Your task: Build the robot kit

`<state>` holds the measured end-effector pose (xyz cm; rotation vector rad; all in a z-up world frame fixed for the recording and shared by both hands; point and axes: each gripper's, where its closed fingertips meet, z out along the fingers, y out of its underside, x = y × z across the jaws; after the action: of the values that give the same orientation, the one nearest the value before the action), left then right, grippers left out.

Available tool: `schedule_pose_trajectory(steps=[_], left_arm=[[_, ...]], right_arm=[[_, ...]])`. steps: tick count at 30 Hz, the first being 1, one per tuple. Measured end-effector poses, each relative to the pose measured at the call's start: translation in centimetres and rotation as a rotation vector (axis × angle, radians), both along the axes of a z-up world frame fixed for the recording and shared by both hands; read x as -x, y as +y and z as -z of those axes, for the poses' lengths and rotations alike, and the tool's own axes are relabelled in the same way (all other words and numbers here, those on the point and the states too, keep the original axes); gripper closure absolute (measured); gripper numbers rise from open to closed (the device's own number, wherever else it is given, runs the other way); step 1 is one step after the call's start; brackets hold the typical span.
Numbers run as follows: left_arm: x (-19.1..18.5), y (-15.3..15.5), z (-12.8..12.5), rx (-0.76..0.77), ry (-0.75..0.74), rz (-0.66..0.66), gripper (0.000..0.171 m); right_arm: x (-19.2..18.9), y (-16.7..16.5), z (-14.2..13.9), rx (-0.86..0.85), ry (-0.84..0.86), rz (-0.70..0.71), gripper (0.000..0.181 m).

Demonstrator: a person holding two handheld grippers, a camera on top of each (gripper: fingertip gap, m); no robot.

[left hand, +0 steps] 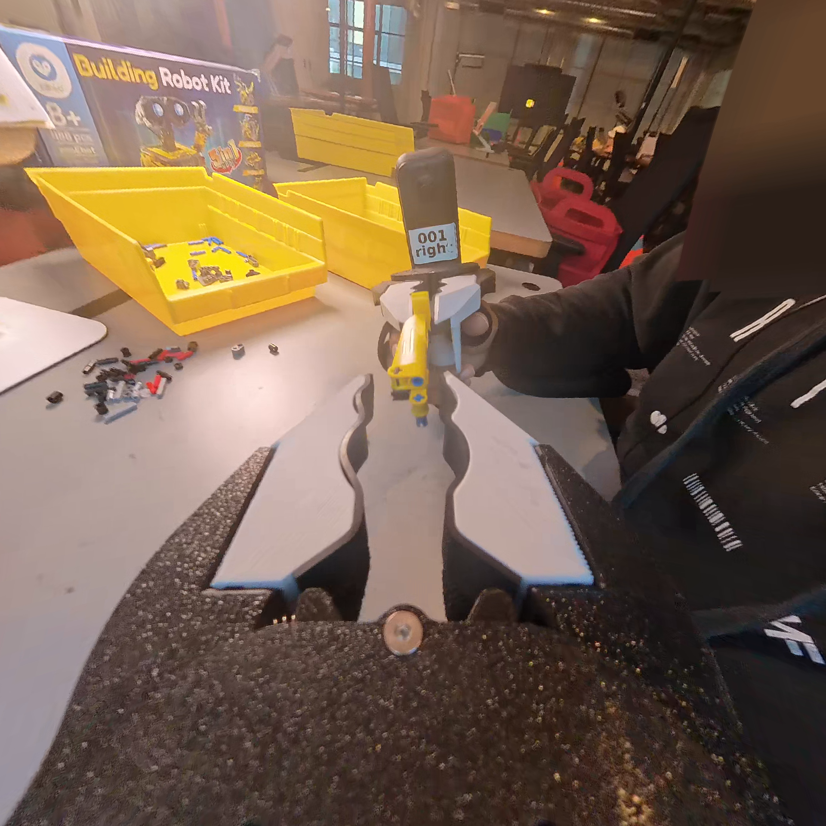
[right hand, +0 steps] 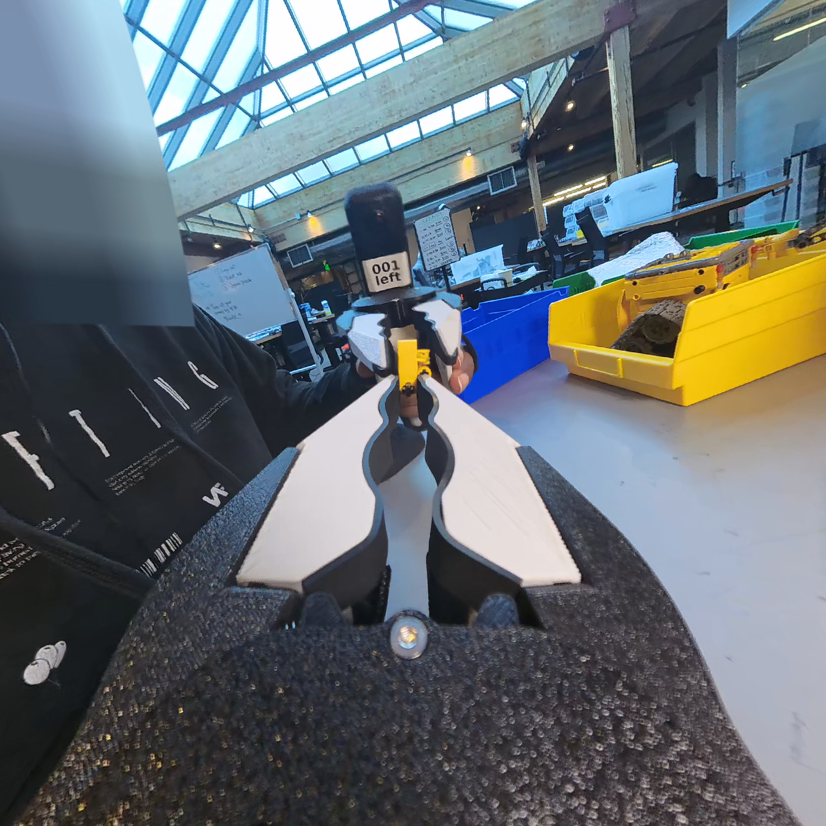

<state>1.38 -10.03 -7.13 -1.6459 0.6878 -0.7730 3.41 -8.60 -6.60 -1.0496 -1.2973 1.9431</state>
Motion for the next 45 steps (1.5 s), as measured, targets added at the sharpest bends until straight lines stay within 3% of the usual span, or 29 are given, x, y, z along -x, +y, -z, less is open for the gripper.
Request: schedule_pose_trajectory(steps=[6,17,34,37,45], left_arm=[[-0.3,-0.2,-0.1,0.101,-0.133,0.060,0.156],[0.2,0.4,0.1,0.073,-0.082,0.016,0.157],[-0.5,0.9,-0.5,-0.034,-0.015,0.023,0.158],[-0.7,1.6,-0.7,-0.046,0.011,0.020,0.158],[1.8,5.3,-0.3,-0.024,0.110,-0.013,0.157]], right_arm=[[-0.1,0.1,-0.1,-0.014,0.016,0.008,0.174],[-0.1,0.9,-0.4,0.038,0.039,0.027,0.174],[-0.7,1.2,-1.0,-0.037,0.024,0.028,0.174],[-1.0,1.9,-1.0,-0.089,-0.016,0.027,0.174],[-3.2,6.7,-1.9,-0.115,0.001,0.185,0.167]])
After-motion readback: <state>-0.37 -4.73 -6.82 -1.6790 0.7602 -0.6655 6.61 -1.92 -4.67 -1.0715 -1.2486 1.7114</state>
